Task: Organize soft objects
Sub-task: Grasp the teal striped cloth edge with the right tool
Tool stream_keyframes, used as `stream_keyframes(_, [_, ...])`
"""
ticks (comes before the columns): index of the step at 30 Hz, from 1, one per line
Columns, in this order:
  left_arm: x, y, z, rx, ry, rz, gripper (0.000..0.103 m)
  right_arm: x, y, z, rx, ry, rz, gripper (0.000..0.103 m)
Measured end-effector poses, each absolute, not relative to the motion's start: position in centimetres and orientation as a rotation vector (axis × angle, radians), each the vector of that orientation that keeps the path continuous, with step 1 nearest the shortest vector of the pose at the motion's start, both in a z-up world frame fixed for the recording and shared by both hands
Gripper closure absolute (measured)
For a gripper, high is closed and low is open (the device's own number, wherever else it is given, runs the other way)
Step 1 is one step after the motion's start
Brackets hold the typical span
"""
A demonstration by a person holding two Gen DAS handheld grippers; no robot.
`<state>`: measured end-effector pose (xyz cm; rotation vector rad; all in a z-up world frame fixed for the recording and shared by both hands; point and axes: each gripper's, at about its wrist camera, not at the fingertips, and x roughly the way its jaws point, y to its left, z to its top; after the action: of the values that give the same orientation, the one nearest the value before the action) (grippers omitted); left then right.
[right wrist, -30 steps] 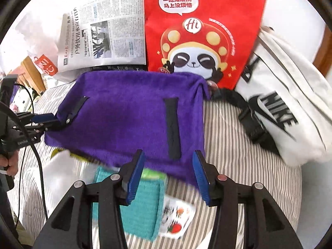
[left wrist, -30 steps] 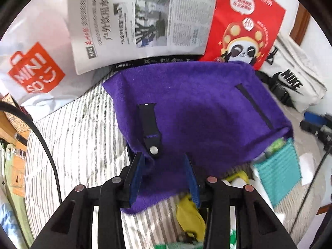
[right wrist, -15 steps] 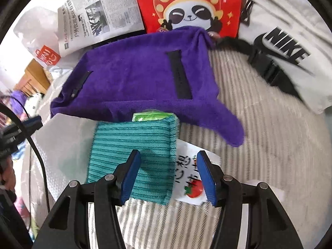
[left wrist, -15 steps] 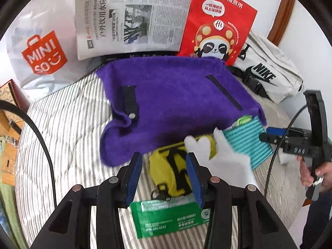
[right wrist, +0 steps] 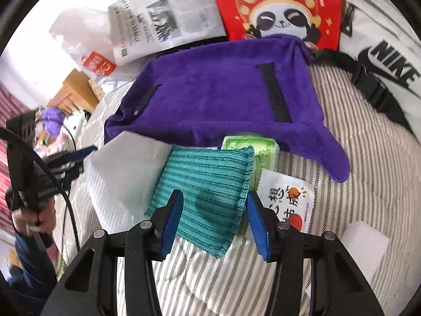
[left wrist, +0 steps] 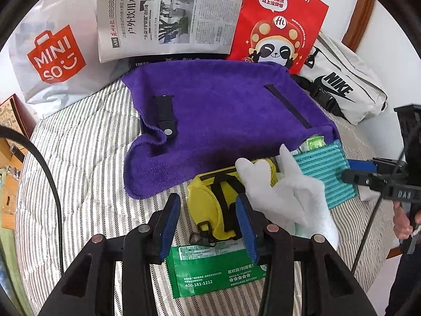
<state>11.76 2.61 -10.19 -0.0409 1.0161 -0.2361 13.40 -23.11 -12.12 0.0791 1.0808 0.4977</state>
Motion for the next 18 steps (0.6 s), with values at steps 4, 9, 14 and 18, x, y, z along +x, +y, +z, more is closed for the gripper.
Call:
stream_keyframes(4, [11.8,2.7,-10.5,-0.053,1.023,-0.237,0.061,12.7,-22.9,-12.3,0.085,1.086,0.512,0.053])
stream_keyframes(9, [11.6,2.5,-10.5,-0.042,1.024,-0.246,0.061,13.3,-22.5,-15.0,0.103,1.176,0.534,0.053])
stream_keyframes(14, [11.6,2.8,-10.4,-0.049,1.024,-0.243,0.061,13.6,-22.8,-16.1,0.216,1.19,0.563,0.065])
stream_keyframes(18, [11.5,2.9,-10.5,-0.045,1.03,-0.23,0.061,13.0,-23.3,-14.3,0.239,1.14,0.599,0.07])
